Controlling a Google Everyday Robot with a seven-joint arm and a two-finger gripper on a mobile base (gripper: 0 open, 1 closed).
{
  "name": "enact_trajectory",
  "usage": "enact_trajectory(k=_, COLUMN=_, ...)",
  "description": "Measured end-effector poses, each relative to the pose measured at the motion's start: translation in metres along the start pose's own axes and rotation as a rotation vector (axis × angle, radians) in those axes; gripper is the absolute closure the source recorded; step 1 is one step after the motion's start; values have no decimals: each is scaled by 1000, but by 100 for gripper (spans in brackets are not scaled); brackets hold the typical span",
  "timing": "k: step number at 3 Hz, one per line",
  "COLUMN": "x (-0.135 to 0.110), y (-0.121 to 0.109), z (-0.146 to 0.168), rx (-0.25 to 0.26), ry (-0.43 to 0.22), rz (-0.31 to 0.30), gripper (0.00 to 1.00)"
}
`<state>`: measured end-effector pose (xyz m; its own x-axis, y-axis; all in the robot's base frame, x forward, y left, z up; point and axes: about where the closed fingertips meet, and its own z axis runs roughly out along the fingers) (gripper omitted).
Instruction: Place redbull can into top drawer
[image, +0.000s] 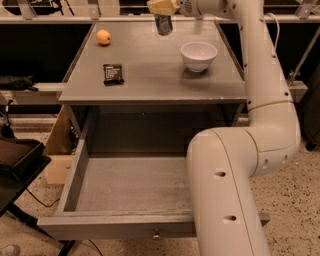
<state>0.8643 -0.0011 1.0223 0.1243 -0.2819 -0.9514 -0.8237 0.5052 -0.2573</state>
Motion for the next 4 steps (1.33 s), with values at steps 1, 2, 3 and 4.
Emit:
enact_trajectory(k=1, x=-6, y=16, z=-24, rx=-47, ry=96, rz=3, gripper=100)
enact_trajectory(k=2, x=0, y=32, z=-55, rx=-78, ry=253, rz=35, gripper=100)
enact_trajectory(k=3, x=7, y=44, z=-90, rx=-81, ry=418, rz=78, gripper=100)
enact_trajectory(k=4, x=12, y=50, z=-130, rx=-32, ry=559, rz=134, gripper=100)
